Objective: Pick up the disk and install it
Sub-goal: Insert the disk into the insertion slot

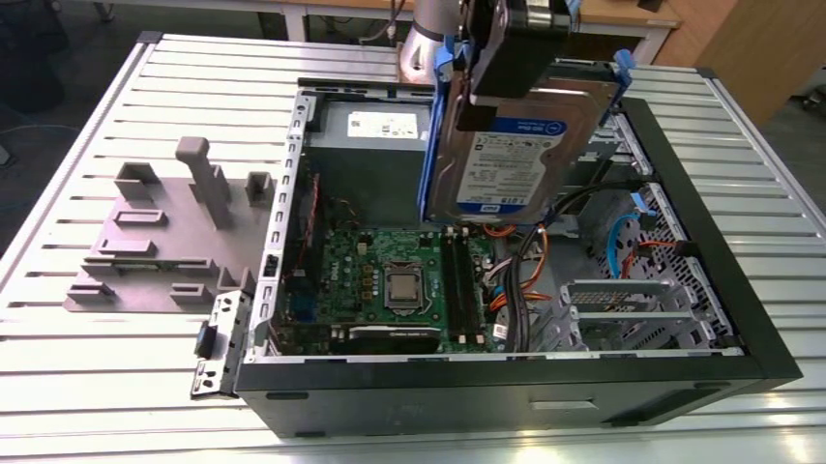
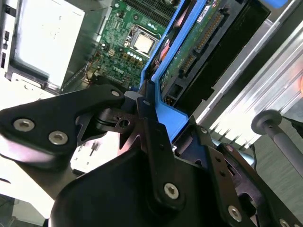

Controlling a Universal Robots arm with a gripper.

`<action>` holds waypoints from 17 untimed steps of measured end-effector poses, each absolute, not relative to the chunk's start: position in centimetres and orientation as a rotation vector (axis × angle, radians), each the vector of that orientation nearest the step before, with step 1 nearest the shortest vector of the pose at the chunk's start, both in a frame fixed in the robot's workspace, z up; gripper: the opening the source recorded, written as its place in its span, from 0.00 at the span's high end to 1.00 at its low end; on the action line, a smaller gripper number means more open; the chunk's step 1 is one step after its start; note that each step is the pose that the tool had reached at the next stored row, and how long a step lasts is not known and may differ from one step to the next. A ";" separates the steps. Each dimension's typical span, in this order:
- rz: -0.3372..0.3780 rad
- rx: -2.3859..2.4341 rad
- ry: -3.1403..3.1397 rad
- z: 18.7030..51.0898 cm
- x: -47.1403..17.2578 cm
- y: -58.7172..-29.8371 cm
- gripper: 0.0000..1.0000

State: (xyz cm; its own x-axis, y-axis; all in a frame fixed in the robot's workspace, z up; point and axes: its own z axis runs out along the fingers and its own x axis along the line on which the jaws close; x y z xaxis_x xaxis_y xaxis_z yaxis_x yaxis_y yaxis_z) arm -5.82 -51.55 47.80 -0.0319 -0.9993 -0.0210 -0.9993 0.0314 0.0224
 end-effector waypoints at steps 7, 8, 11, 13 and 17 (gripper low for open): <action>-0.048 2.185 -2.256 47.7 -5.6 -53.3 0.64; -0.048 2.185 -2.256 47.7 -5.5 -53.4 0.64; -0.049 2.185 -2.256 47.7 -4.9 -53.6 0.64; -0.049 2.185 -2.255 47.7 -4.5 -53.6 0.64; -0.049 2.185 -2.255 47.7 -3.7 -53.6 0.64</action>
State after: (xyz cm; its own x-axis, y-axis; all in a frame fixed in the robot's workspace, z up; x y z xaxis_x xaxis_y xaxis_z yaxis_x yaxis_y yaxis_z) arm -3.73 -53.65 47.71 -0.0319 -0.9993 -0.0211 -0.9992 0.0314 0.0234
